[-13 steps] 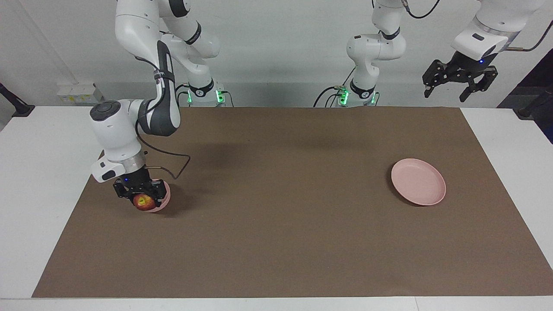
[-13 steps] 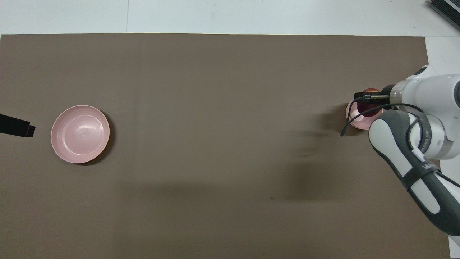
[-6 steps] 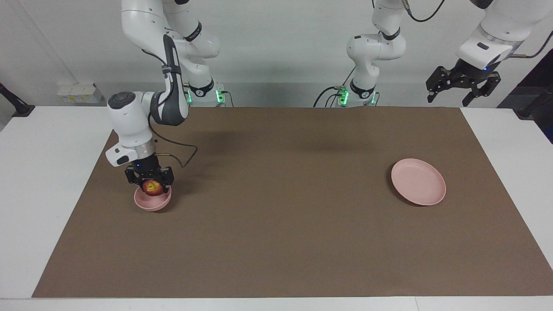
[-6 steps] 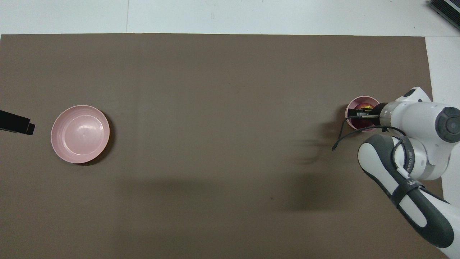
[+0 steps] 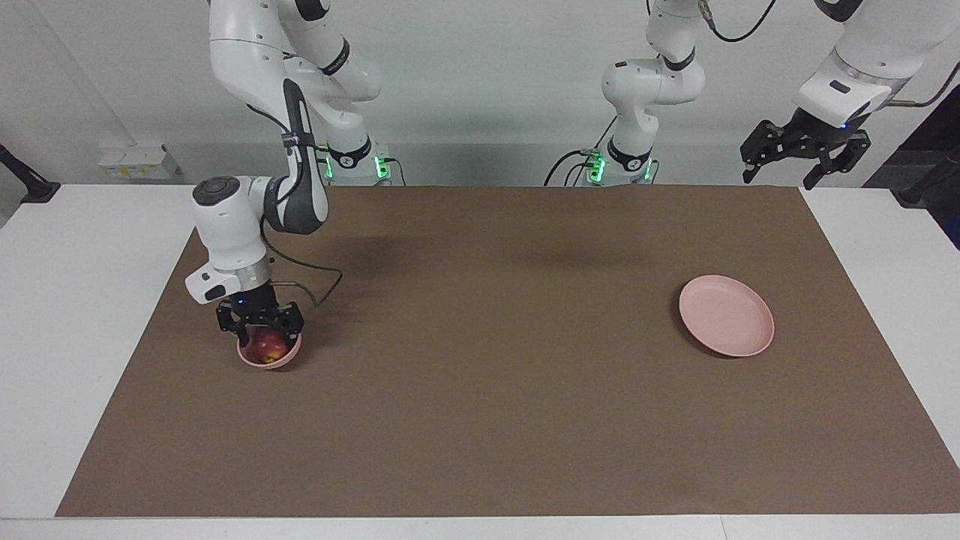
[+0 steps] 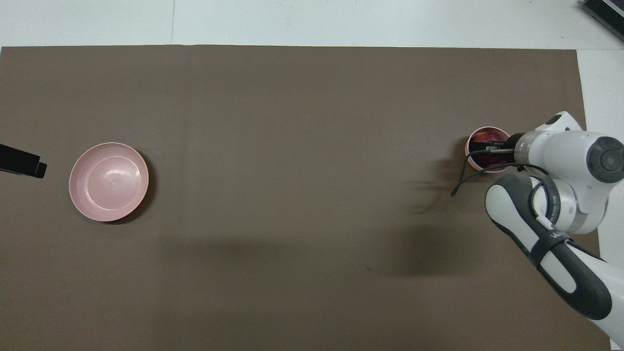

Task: Move apple from plate to bowl

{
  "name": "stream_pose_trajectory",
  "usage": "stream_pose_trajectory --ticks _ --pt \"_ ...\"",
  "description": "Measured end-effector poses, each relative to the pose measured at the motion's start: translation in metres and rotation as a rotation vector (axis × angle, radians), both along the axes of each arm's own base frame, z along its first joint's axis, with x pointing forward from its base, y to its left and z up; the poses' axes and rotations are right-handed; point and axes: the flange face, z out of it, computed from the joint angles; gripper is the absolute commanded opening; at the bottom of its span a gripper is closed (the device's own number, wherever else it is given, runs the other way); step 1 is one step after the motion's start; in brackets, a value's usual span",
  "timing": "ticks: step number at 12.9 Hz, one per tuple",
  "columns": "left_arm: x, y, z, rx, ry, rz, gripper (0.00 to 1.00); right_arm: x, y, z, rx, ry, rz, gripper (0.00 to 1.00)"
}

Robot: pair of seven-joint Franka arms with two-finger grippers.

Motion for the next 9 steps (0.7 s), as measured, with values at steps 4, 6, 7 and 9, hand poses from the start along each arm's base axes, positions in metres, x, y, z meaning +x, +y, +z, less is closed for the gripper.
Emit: stream_pose_trajectory --ticks 4,6,7,9 --pt "-0.001 0.0 0.003 0.0 -0.004 0.0 1.0 0.003 -0.016 0.066 0.008 0.134 -0.01 1.0" --pt "-0.001 0.0 0.003 0.0 -0.004 0.0 1.0 0.0 -0.018 0.101 0.012 0.212 0.008 1.0" --pt "-0.001 0.0 0.003 0.0 -0.004 0.0 1.0 -0.002 -0.019 0.12 0.015 0.239 0.009 1.0" --pt "-0.001 0.0 0.003 0.0 -0.004 0.0 1.0 -0.011 -0.019 0.15 0.017 0.266 0.006 1.0"
